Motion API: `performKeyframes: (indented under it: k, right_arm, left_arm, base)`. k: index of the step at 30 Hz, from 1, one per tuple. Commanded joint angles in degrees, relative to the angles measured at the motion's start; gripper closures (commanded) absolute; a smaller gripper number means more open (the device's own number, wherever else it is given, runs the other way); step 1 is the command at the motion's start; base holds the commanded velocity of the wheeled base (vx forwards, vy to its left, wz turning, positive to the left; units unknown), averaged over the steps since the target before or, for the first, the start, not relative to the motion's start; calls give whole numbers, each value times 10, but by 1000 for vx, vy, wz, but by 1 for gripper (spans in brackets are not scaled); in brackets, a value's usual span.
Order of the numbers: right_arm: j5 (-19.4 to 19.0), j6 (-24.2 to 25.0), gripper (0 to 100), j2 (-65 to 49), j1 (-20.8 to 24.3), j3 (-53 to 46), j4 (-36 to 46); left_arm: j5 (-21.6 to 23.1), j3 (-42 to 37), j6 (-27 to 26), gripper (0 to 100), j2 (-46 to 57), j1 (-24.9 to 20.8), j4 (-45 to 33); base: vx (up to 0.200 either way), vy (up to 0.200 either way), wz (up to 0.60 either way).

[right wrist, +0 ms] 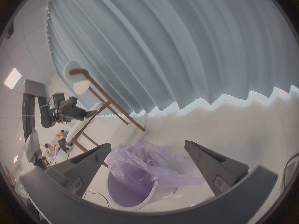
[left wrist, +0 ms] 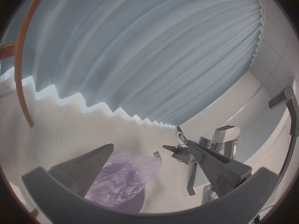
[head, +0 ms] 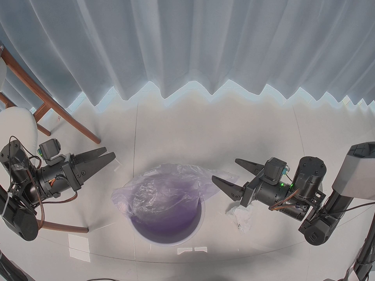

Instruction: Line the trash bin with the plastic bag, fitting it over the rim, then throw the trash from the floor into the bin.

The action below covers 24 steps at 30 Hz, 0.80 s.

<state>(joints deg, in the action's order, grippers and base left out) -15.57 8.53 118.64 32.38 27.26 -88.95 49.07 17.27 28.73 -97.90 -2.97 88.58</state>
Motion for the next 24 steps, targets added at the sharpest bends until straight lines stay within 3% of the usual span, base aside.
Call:
performKeyframes:
  k: [1,5,24]
  right_arm:
    - [-17,-8,0,22,3,2,-10]
    - [-53,-7,0,30,15,-11,-10]
    - [-65,-23,0,102,37,64,-10]
  left_arm:
    - [-11,3,3,0,26,-29,0]
    - [-31,40,2,0,-19,-48,0]
    - [-41,22,-14,0,-54,-75,1]
  base:
    - [0,0,0]
    - [0,0,0]
    - [0,0,0]
